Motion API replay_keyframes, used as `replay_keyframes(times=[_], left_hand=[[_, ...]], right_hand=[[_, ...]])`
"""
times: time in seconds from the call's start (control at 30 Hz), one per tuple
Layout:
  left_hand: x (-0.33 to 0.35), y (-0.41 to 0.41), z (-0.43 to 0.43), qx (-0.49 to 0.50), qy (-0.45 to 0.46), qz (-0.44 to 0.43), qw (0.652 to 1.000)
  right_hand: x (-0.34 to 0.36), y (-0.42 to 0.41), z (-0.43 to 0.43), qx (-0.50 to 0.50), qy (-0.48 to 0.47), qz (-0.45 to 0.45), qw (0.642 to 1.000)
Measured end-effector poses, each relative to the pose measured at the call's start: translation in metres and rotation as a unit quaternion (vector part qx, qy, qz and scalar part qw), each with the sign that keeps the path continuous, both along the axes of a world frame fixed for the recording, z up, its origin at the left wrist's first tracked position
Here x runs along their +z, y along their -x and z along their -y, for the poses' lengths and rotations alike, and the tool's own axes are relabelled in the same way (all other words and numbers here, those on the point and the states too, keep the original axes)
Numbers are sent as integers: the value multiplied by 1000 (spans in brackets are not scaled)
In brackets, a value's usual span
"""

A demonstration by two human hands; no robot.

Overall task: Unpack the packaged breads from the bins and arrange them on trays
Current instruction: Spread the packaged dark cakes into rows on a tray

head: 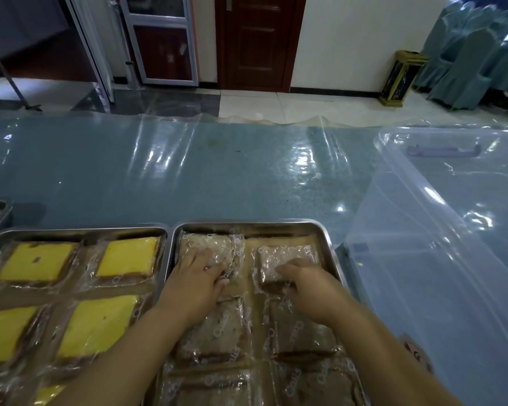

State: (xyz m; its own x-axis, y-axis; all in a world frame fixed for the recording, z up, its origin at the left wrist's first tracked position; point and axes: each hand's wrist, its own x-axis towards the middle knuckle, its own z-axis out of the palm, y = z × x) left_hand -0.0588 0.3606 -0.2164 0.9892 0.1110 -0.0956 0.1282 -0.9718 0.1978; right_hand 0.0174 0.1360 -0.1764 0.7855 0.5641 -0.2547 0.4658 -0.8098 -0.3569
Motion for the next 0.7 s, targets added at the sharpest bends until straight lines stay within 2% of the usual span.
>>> replay_keyframes(times=[0.13, 0.23, 0.57, 0.7], left_hand=[[-6, 3, 2, 6, 4, -6, 1000], [-9, 2, 3, 4, 6, -8, 1000], [-4, -3, 2, 5, 56, 10, 998], [5, 14, 8, 9, 117, 72, 990]], right_hand=[[-21, 9, -6, 20, 43, 2, 999], [-30, 1, -6, -11, 54, 0, 998], [-31, -12, -3, -16, -4, 32, 999], [-22, 7, 6, -20, -66, 90, 994]])
